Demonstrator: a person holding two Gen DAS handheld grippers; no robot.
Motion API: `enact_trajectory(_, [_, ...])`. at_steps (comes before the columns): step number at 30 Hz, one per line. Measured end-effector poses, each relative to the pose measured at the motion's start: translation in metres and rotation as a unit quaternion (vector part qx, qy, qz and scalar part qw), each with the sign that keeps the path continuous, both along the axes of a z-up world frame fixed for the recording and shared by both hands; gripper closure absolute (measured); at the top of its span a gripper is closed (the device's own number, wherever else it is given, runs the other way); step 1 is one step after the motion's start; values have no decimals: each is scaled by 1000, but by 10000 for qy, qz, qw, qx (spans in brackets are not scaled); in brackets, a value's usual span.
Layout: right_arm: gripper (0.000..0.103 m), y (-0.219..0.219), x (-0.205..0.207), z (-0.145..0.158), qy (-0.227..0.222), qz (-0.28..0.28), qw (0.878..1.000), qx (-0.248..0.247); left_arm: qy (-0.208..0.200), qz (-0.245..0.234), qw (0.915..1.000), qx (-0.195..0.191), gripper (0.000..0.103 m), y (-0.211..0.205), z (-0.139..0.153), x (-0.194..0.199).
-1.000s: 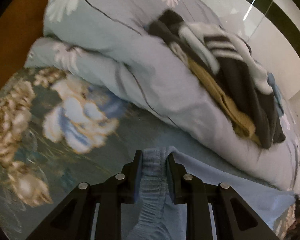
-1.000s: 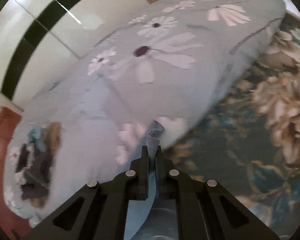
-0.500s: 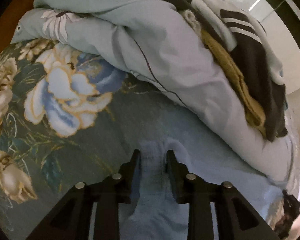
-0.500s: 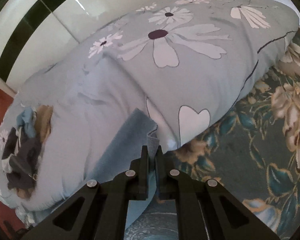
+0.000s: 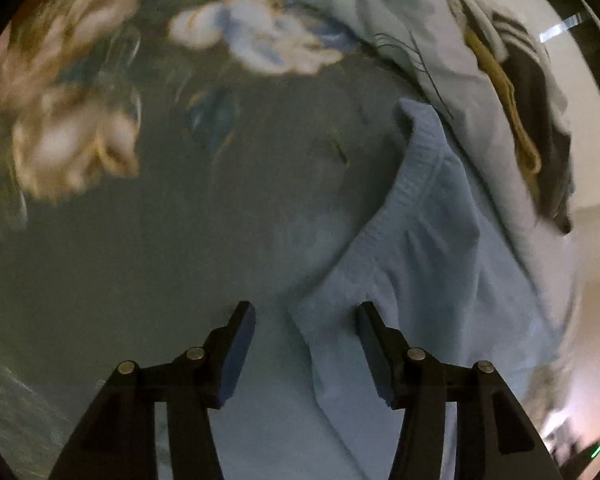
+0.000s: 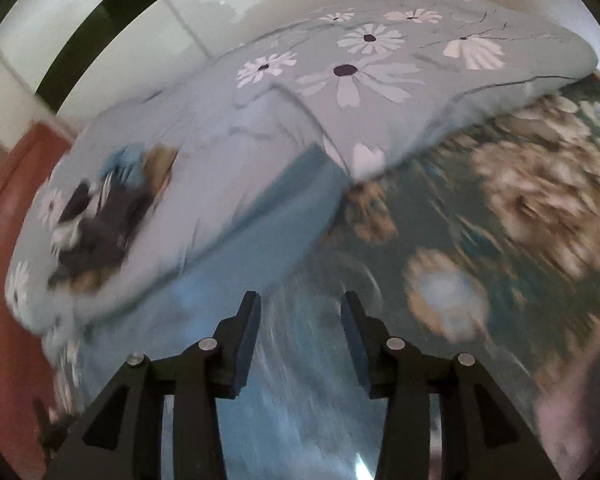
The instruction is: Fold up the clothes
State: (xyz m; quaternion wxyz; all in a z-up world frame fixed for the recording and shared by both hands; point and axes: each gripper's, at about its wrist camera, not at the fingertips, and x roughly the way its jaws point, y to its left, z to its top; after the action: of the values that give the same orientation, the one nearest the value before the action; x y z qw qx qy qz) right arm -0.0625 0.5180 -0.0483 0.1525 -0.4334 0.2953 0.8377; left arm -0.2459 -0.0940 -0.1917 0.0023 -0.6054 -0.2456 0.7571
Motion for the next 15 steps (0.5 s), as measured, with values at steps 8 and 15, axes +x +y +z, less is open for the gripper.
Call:
enact_trajectory(8, [60, -30, 142, 18, -210, -468, 9979, -402, 244, 443, 9983, 277, 92, 1, 5, 15])
enact_trajectory(15, [59, -45, 206, -32, -801, -687, 9887, -1061, 629, 1039, 9925, 149, 95, -51, 35, 31])
